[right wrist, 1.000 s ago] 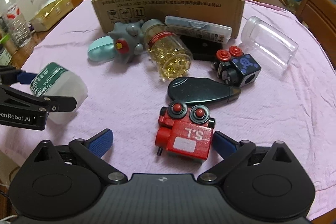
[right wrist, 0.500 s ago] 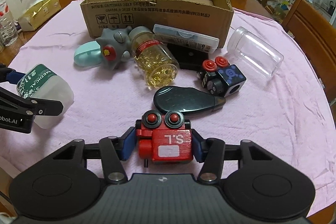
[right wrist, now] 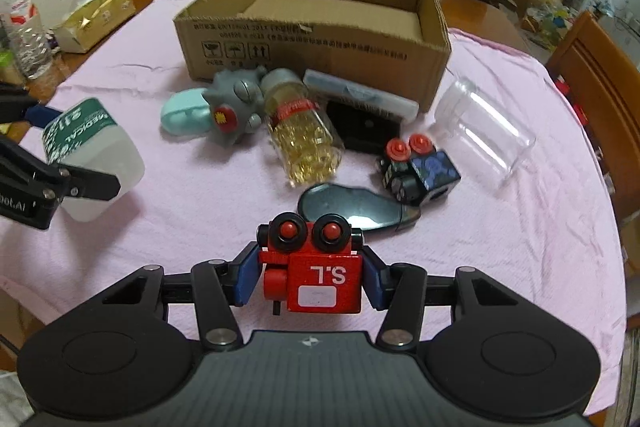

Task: Organize rigid objects
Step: 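Carry the swab tub into the box and open the left gripper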

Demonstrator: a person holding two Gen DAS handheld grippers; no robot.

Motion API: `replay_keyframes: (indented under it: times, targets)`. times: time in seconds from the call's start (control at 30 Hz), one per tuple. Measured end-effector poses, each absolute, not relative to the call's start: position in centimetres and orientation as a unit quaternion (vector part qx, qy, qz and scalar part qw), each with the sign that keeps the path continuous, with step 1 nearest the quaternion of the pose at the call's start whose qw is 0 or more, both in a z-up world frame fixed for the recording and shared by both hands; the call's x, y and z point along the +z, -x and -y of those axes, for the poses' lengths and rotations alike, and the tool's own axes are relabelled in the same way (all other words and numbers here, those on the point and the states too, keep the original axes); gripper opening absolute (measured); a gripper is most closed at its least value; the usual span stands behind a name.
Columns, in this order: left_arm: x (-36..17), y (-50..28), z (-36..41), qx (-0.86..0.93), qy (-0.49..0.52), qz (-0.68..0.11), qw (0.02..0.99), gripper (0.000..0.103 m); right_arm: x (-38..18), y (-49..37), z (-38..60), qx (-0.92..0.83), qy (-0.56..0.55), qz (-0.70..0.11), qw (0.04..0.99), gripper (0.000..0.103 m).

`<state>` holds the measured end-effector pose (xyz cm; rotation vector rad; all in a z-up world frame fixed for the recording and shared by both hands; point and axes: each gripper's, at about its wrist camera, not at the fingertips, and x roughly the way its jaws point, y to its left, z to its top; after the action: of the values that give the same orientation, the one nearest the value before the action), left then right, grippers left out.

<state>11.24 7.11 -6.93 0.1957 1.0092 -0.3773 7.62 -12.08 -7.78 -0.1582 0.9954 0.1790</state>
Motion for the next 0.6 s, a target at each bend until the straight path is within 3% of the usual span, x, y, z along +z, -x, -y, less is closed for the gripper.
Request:
replay_keyframes:
  times: [0.33, 0.6]
  targets:
    - [0.1, -15.7, -6.3, -0.159, -0.1, -0.435, 0.881, 0.082, -1.6, -11.7, 12.7, 0.153, 0.088, -0.445, 0.878, 0.057]
    - [1.6, -23.6, -3.8, -0.139, -0.108, -0.407, 0.897, 0.082, 1.2, -15.5, 13.9, 0.175, 0.079, -0.414, 0.89, 0.057]
